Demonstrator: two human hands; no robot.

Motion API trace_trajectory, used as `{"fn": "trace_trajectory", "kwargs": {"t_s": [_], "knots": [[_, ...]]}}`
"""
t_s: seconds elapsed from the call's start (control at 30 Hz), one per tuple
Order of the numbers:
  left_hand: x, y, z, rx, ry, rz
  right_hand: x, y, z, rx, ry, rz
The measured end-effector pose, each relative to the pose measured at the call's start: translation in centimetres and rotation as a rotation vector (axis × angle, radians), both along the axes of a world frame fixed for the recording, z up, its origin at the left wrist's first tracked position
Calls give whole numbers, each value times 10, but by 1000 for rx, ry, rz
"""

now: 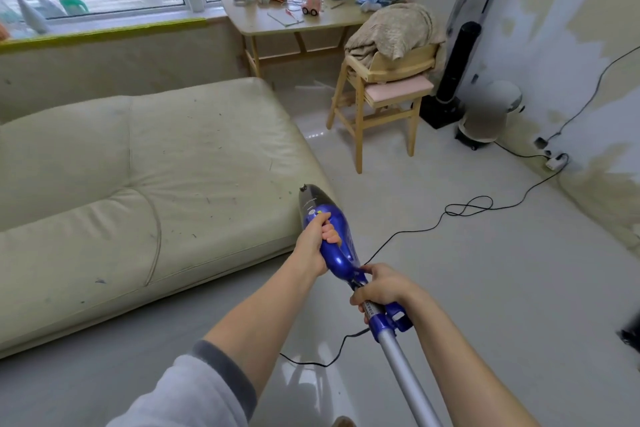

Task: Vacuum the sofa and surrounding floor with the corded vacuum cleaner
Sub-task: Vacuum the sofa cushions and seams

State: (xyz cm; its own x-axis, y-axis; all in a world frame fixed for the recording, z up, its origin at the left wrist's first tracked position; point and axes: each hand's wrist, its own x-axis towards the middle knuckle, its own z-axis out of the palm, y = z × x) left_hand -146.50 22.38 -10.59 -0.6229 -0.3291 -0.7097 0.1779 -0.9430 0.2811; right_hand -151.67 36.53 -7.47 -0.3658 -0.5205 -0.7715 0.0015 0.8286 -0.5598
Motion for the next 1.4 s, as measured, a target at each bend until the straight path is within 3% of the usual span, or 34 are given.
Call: {"fn": "trace_trajectory", "kwargs": {"t_s": [0.43, 0.93, 1.17, 1.27, 1.4], "knots": [[66, -31, -15, 70, -18, 94, 29, -48, -11, 55, 235, 253], [143, -48, -9, -91, -300, 158, 96, -77, -14, 19, 259, 425], [180, -49, -11, -54, -282, 184, 122, -86, -11, 41, 302, 519], [200, -54, -10, -45, -272, 230, 133, -95, -5, 16, 223, 569], [224, -65, -7, -23, -256, 322, 140, -99, 7, -131, -159, 411]]}}
